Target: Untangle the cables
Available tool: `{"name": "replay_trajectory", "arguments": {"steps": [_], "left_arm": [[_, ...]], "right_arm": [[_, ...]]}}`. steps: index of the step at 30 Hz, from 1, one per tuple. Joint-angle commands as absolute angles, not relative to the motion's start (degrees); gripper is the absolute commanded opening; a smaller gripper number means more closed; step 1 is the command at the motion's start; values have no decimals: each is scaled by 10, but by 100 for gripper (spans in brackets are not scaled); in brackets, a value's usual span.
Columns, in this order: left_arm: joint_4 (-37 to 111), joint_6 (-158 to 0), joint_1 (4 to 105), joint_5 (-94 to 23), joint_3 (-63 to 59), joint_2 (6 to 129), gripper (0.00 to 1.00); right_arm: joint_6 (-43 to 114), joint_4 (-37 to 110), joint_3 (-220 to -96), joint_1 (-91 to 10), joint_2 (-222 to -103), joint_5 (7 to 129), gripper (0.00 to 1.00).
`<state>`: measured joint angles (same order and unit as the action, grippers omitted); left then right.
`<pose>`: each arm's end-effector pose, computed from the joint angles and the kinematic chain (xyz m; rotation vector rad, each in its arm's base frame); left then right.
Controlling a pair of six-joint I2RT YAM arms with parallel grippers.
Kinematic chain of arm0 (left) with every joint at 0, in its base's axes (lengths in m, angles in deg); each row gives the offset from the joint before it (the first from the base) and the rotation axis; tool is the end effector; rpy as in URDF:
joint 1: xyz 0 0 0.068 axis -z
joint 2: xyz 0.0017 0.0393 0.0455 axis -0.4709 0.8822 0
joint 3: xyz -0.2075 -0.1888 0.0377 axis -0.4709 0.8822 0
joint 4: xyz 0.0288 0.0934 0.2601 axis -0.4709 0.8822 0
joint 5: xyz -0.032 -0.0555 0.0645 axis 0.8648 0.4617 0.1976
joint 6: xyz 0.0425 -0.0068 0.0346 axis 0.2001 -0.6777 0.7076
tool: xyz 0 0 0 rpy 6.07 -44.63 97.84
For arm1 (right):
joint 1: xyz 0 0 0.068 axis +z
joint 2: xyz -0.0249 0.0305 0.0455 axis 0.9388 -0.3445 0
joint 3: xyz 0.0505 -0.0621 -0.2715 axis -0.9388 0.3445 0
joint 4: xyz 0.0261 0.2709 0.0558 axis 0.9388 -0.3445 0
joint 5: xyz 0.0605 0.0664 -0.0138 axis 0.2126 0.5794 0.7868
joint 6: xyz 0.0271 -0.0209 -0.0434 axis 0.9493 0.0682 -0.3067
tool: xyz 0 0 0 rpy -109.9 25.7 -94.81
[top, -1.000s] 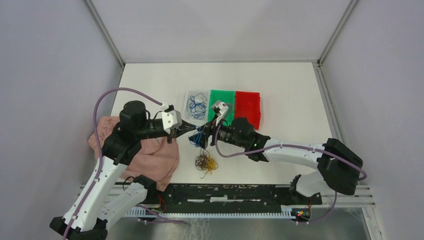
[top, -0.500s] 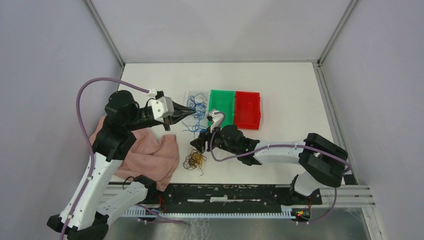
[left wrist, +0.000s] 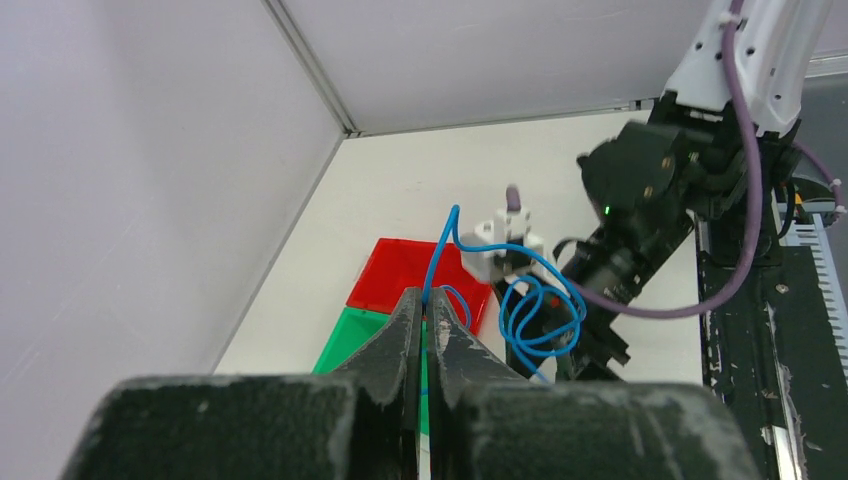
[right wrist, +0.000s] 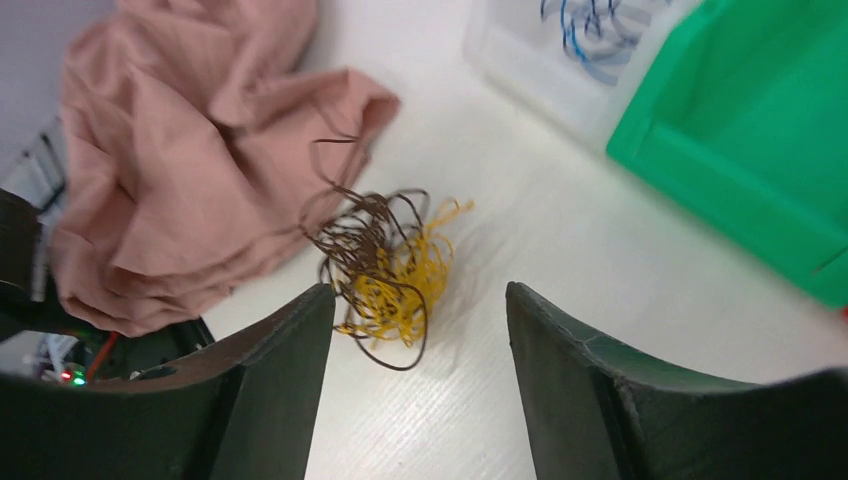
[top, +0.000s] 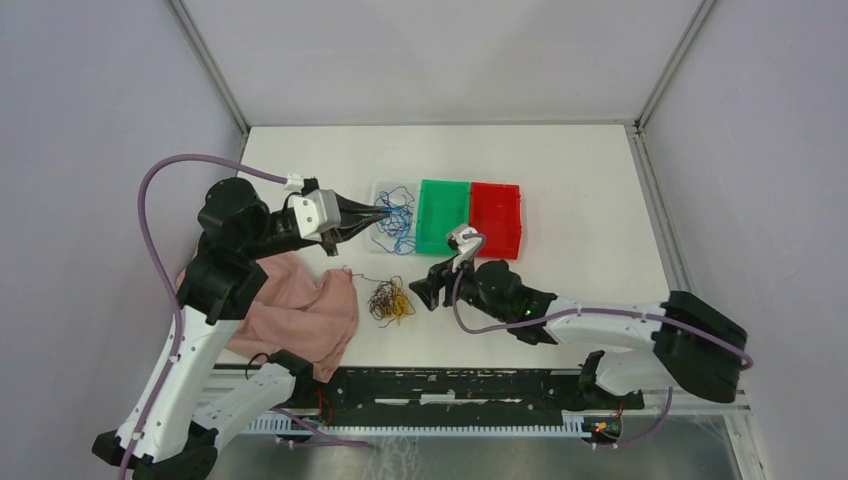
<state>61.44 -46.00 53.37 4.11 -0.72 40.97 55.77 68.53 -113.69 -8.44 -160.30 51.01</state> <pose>0.1324 -0.0934 0.4736 1.1898 1.0978 -0.7040 0.1465 0.2563 0.1989 -0.4625 1.8983 0.9100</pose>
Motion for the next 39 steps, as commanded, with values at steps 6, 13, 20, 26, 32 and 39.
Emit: {"name": "replay_trajectory", "arguments": {"steps": [6, 13, 20, 26, 32, 39], "left_arm": [[601, -469, 538, 30, -22, 405, 3], [609, -458, 537, -40, 12, 412, 3], [651, -468, 538, -311, -9, 524, 3], [628, -467, 537, -389, 18, 596, 3], [574, -434, 536, -441, 35, 673, 3], [542, -450, 535, -447, 13, 772, 3]], "right_arm": [[466, 652, -1177, -89, -1463, 526, 73], [437, 604, -1241, -89, -1463, 528, 72], [459, 600, -1197, -94, -1451, 428, 70], [472, 555, -1185, -98, -1424, 362, 70], [477, 537, -1172, -103, -1396, 328, 70], [477, 531, -1170, -108, -1387, 318, 70]]}}
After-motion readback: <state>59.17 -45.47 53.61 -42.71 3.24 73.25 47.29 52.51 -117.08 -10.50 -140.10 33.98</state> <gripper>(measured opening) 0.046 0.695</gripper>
